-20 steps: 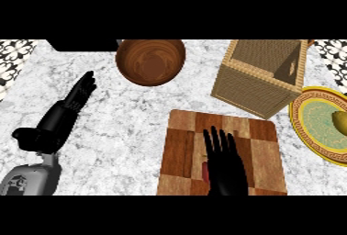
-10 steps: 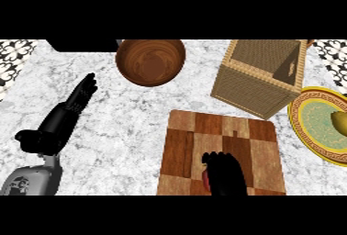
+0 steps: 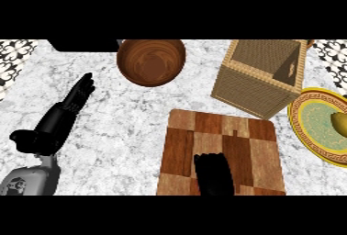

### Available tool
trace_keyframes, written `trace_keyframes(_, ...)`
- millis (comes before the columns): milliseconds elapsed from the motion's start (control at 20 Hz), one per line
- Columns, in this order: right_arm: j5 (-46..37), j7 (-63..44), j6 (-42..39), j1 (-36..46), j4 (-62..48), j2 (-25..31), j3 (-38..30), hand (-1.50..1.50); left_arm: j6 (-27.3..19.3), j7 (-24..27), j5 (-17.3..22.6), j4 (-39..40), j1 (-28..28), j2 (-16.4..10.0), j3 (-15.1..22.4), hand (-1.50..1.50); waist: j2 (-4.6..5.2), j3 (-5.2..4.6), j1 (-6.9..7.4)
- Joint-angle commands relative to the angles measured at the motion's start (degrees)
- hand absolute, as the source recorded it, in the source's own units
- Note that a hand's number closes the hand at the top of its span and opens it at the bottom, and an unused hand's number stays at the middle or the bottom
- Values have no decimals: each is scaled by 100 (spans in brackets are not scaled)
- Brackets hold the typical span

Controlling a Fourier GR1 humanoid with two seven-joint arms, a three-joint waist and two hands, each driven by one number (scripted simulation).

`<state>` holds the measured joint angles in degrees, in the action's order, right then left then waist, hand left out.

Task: Pick the bell pepper from the cutting board and place it in the basket

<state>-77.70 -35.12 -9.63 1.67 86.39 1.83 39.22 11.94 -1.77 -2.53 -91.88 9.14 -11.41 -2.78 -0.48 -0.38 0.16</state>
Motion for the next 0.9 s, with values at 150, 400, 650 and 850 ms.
trace_keyframes(150,1900,-1740,779,1487,-836,-177,295,150,83,74,-57,198,253,-32,36,0,111,48,240)
trace_keyframes(400,2580,-2417,1899,2664,-1609,-181,870,150,-84,277,-193,370,202,208,143,0,84,41,180)
trace_keyframes(650,3353,-2569,2934,2949,-1092,-182,947,150,221,346,-32,232,86,-23,58,0,80,43,260)
trace_keyframes(850,3128,-2433,4030,3165,-511,-182,915,150,133,-141,35,19,243,75,85,0,27,51,220)
